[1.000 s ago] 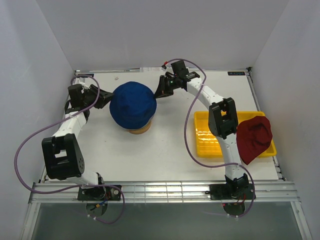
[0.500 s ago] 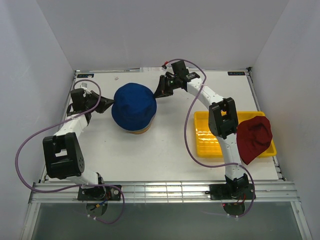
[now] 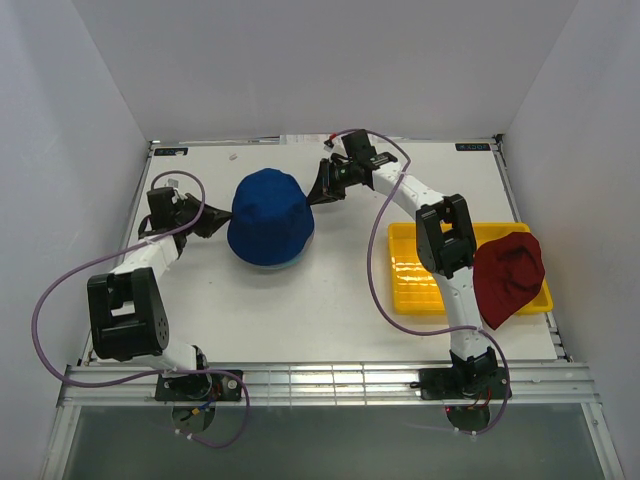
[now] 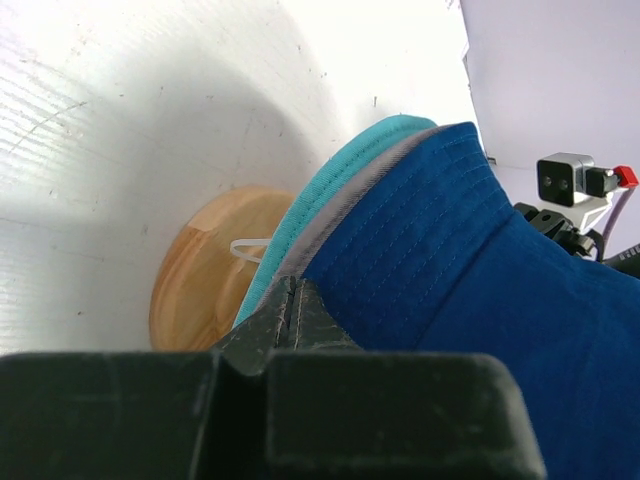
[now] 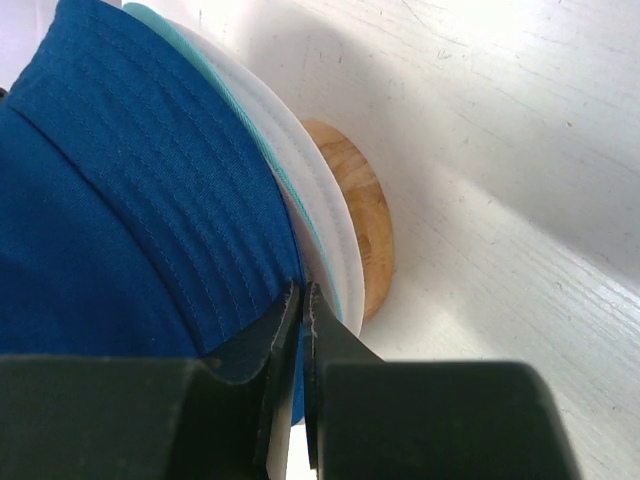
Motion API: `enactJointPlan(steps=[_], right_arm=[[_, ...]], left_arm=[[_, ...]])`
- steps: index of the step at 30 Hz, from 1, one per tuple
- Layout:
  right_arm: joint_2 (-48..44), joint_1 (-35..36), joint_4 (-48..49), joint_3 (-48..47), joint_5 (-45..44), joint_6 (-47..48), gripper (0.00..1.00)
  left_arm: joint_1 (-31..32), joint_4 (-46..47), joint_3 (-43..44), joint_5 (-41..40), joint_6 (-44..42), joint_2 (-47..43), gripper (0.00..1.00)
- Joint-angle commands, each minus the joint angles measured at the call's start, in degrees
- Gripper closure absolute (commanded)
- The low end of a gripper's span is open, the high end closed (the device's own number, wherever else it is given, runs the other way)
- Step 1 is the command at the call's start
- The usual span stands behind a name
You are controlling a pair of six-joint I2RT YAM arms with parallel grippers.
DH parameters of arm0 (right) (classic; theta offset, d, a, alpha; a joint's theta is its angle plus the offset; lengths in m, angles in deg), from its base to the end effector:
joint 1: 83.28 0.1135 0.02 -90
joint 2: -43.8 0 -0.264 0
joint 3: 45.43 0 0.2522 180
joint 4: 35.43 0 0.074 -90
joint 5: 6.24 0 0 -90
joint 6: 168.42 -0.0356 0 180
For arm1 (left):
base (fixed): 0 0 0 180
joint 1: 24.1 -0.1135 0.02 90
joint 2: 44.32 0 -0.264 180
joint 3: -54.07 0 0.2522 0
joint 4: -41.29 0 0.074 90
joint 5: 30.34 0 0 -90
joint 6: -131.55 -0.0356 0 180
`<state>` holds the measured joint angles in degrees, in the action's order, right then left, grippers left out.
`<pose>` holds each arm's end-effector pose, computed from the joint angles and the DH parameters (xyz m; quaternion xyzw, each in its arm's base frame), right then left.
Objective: Stack the hats
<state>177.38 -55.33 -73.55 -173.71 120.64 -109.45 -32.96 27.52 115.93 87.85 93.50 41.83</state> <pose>0.4560 0.2661 0.2110 -0.1016 0.8744 0.4375 0.1835 0.3139 0.0319 0.2082 -0.3493 0.8060 -0.3596 0.3146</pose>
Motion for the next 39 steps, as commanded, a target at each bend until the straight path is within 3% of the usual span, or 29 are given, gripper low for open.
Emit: enactJointPlan(steps=[1, 18, 21, 28, 30, 34, 39], right_arm=[[-1.4, -0.6, 0.5, 0.8, -3.7, 0.6, 0.92], [2.3, -1.2, -1.0, -6.4, -5.4, 2.2, 0.92], [0.3, -1.2, 2.2, -4.0, -5.3, 1.4, 0.88], [-1.6, -1.2, 1.0, -5.7, -5.4, 1.7, 0.66], [-2.4, -1.2, 0.6, -5.5, -6.8, 1.5, 0.62], [-4.5, -1.4, -0.7, -5.2, -8.8, 1.4, 0.55], [-7.0, -1.9, -1.0, -4.5, -8.8, -0.3, 0.53]], left_arm=[[-0.1, -3.8, -2.7, -5.7, -0.9, -1.9, 1.00], [-0.1, -5.3, -5.3, -7.4, -2.6, -3.8, 1.00], [-0.2, -5.8, -4.5, -7.8, -3.3, -5.5, 1.00], [-0.4, -17.0, 3.4, -14.7, -5.7, -8.4, 1.00], [-0.5, -18.9, 5.3, -17.8, -6.1, -9.2, 0.95], [-0.6, -21.4, 8.5, -19.5, -7.1, -11.1, 0.74], [-0.7, -18.8, 11.7, -12.4, -7.4, -12.6, 0.66]])
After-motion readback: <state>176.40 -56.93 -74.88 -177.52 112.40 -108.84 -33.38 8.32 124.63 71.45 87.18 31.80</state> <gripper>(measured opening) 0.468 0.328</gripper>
